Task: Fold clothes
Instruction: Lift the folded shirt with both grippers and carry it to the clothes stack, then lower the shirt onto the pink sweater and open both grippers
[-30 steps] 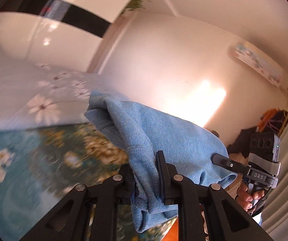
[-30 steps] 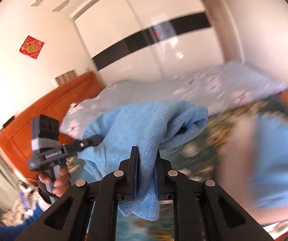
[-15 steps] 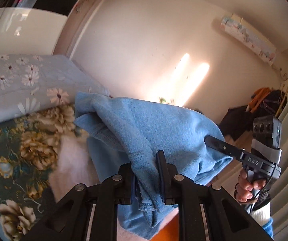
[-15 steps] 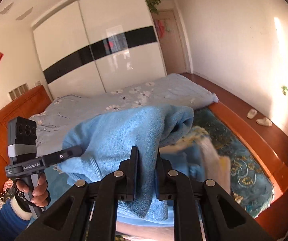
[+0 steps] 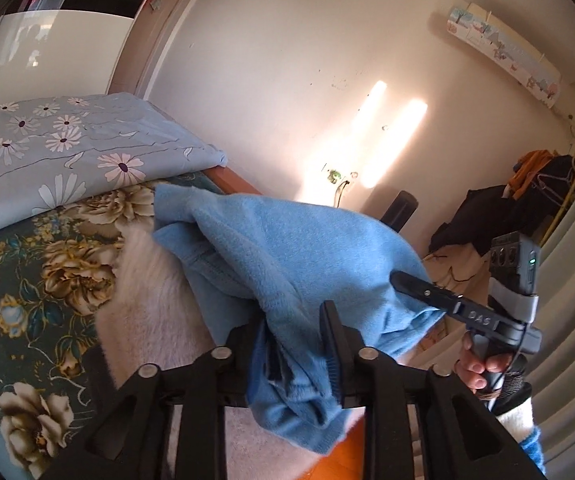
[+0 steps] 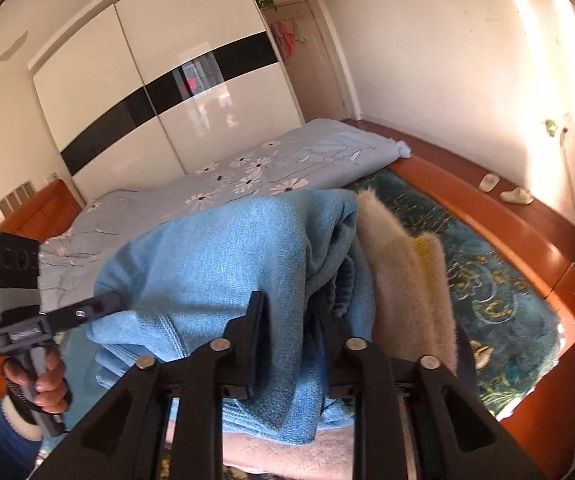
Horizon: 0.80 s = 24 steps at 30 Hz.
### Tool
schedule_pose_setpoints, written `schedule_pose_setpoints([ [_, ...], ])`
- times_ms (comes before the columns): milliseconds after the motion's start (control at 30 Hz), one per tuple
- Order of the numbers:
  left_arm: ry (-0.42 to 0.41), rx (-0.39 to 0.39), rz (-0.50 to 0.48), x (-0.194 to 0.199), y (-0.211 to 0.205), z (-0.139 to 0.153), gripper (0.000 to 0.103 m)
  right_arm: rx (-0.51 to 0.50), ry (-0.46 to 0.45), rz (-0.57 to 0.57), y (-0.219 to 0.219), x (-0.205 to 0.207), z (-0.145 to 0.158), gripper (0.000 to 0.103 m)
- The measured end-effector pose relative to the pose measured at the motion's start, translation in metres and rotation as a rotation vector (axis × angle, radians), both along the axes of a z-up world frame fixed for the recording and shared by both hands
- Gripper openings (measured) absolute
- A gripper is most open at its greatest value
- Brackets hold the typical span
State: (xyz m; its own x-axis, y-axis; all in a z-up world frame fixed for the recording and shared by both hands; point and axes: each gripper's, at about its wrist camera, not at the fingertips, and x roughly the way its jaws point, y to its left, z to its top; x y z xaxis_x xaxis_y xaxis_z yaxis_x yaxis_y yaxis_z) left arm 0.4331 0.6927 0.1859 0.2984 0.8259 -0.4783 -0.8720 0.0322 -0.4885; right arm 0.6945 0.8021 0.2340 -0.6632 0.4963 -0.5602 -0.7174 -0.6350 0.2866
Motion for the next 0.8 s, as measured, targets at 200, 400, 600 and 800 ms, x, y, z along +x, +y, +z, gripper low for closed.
schedule_pose_setpoints([
  [200, 0.093, 0.015, 0.030, -0.002, -0.029, 0.015, 0.059, 0.014, 0.000, -0.083, -0.008, 0.013, 0.011, 0.038],
  [400, 0.192, -0.004, 0.041, 0.010, -0.060, 0.010, 0.071, 0.131, -0.065, -0.212, -0.048, 0.016, 0.023, 0.048],
  [600, 0.275, -0.032, 0.038, 0.038, -0.086, -0.011, 0.081, 0.197, -0.121, -0.249, -0.094, 0.011, 0.010, 0.061],
  [800, 0.377, -0.042, 0.071, 0.059, -0.108, -0.033, 0.091, 0.204, -0.186, -0.204, -0.126, -0.008, -0.017, 0.073],
])
